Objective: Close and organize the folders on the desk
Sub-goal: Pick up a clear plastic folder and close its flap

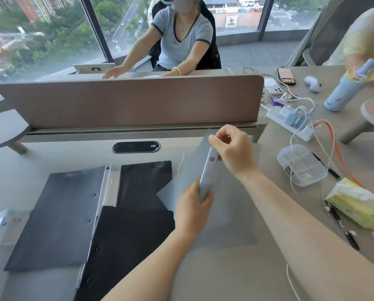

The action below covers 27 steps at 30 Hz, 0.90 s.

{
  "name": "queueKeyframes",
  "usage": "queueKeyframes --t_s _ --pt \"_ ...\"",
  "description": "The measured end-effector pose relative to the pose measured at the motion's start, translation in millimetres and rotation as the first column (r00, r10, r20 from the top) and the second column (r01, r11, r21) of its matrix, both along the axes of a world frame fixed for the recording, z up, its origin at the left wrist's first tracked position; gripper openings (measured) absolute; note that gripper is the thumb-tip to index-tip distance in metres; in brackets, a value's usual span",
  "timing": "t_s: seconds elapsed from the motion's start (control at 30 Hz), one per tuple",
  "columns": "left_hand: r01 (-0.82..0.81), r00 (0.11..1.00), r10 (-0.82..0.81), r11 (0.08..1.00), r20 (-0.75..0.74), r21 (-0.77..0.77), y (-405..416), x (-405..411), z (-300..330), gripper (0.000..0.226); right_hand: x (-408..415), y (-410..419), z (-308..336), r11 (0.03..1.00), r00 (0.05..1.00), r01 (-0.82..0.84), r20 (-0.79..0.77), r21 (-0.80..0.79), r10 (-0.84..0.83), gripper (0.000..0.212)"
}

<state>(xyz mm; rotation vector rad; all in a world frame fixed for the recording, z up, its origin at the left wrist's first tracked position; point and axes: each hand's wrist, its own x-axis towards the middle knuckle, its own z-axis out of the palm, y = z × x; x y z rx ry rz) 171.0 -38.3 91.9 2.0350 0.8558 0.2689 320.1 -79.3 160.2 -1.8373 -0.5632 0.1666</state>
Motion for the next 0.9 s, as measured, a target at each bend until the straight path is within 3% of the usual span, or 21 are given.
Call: queueKeyframes --t_s 0.1,0.23,0.4,0.53,0.63,0.7,0.8,0.9 --pt "-0.032 0.994 0.035 0.999 0.107 -0.026 4 -5 12 0.035 -11 -1 22 0.999 0.997 -0.018 0.072 0.051 0.015 0.019" --pt "-0.062 0.963 0.090 0.991 0.253 -0.116 16 -11 36 0.034 -23 0 46 0.983 0.991 -0.091 0.115 0.157 0.073 0.008" --pt "-0.088 0.905 0.180 0.966 0.386 -0.244 41 -21 72 0.028 -23 -3 41 0.986 0.985 0.055 0.153 0.157 -0.080 0.031" --pt "-0.070 0.854 0.280 0.896 0.438 -0.438 65 -35 87 0.004 -16 -10 15 0.988 0.990 0.143 0.005 0.056 -0.144 0.052" --pt "-0.036 0.846 0.308 0.848 0.435 -0.529 83 -48 84 0.007 -23 -12 0 0.987 0.972 0.153 -0.184 0.043 -0.143 0.063" --pt "-0.033 0.854 0.325 0.813 0.406 -0.581 94 -57 78 0.012 -26 -13 -15 0.988 0.939 0.143 -0.325 0.059 -0.117 0.053" --pt "-0.041 0.876 0.330 0.777 0.351 -0.628 106 -70 63 0.019 -34 -15 -37 0.995 0.908 0.092 -0.412 0.034 -0.070 0.015" --pt "-0.088 0.890 0.363 0.730 0.276 -0.678 117 -85 43 0.021 -47 -19 -62 0.998 0.856 0.039 -0.518 0.052 -0.007 0.014"
